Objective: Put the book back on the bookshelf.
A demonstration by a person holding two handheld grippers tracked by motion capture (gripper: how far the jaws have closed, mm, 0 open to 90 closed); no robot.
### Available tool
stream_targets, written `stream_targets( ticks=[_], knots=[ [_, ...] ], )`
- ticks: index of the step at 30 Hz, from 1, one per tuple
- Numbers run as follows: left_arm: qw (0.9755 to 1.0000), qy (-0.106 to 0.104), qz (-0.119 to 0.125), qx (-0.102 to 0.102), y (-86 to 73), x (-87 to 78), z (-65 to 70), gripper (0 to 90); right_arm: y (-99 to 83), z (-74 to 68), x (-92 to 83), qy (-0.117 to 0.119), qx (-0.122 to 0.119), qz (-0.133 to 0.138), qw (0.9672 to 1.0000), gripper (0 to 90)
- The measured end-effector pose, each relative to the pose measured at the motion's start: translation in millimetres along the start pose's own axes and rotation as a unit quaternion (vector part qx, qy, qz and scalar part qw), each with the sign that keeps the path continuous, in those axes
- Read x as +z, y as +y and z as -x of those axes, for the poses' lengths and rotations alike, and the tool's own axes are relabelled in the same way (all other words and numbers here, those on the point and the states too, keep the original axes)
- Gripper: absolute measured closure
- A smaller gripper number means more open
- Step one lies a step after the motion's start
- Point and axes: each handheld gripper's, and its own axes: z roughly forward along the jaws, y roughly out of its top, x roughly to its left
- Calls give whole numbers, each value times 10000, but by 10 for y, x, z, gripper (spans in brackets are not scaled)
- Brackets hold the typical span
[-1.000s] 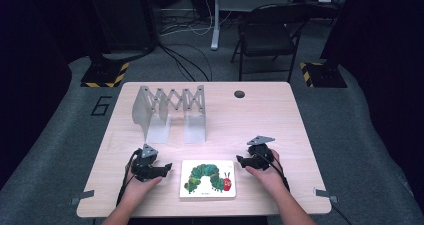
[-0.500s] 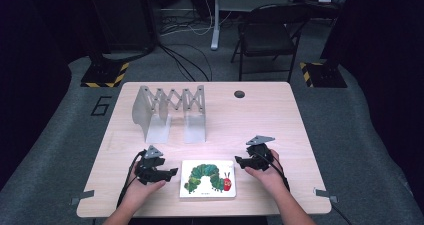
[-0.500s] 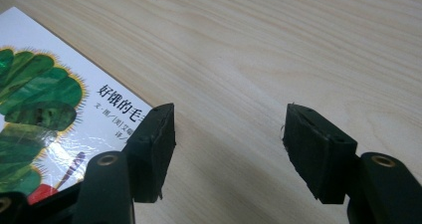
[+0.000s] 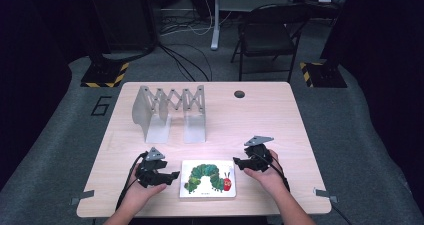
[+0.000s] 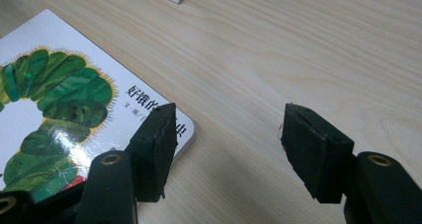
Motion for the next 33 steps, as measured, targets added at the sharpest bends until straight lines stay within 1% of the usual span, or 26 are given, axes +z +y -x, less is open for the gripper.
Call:
stream_targets(
  ticks=[1,3,5,6,7,8,9,10,11,13,14,15,16,17,18,19,20,21,22,24,26,27,28,30,32,33],
  knots=[
    [10000,0,0,0,0,0,0,326,2,5,3,42,-95,-2,9999,385],
    [10000,-55,-10,77,-16,-20,29,324,2,-7,4,29,-75,-13,10000,385],
    [9999,-108,26,120,-57,-39,84,316,7,-34,16,64,-94,-53,9999,385],
    [9999,-108,26,120,-57,-39,84,314,5,-36,24,70,-150,-29,9999,385],
    [9998,-140,36,147,-71,-45,99,307,6,-51,29,89,-122,-51,9999,385],
    [9994,-202,-5,269,-96,-54,125,302,6,-70,36,100,-80,-64,9999,385],
    [9992,-221,-15,330,-110,-53,136,301,7,-70,39,124,-163,-105,9997,385],
    [9992,-221,-15,330,-110,-53,136,296,7,-70,39,124,-163,-105,9997,385],
    [9992,-207,50,329,-132,-37,158,296,7,-82,49,130,-168,-105,9997,385],
    [9988,-272,27,394,-159,-14,182,288,6,-113,83,153,-188,-120,9996,385],
    [9987,-323,9,383,-169,0,196,288,6,-113,83,153,-188,-120,9996,385],
    [9985,-370,-2,412,-179,30,226,287,4,-125,102,209,-200,-200,9994,385],
    [9985,-370,-2,412,-179,30,226,283,4,-125,102,209,-200,-200,9994,385],
    [9983,-422,-19,399,-182,42,248,281,-1,-127,125,233,-221,-230,9992,385],
    [9977,-464,-43,484,-187,66,283,278,-6,-143,134,240,-132,-256,9993,385],
    [9971,-493,-73,580,-190,78,296,273,-8,-131,144,265,-221,-276,9990,385],
    [9971,-493,-73,580,-190,78,296,270,-8,-131,144,265,-221,-276,9990,385],
    [9967,-520,-93,621,-196,91,315,270,-12,-124,153,287,-270,-301,9988,385],
    [9964,-480,-125,694,-200,103,330,263,-20,-135,163,297,-204,-309,9989,384],
    [9962,-490,-157,706,-208,121,353,251,-25,-133,175,299,-219,-330,9988,383],
    [9964,-492,-155,667,-217,137,371,237,-27,-137,180,314,-190,-331,9988,382],
    [9963,-468,-158,700,-220,143,376,237,-26,-142,184,306,-172,-324,9989,382],
    [9963,-476,-170,689,-224,147,382,223,-30,-142,193,308,-195,-286,9989,381],
    [9960,-489,-200,717,-241,167,409,212,-27,-144,192,286,-224,-352,9987,374],
    [9960,-494,-213,711,-246,172,420,205,-26,-151,195,300,-201,-349,9987,372],
    [9954,-513,-262,766,-256,189,439,198,-22,-152,204,308,-226,-330,9987,368]
  ],
)
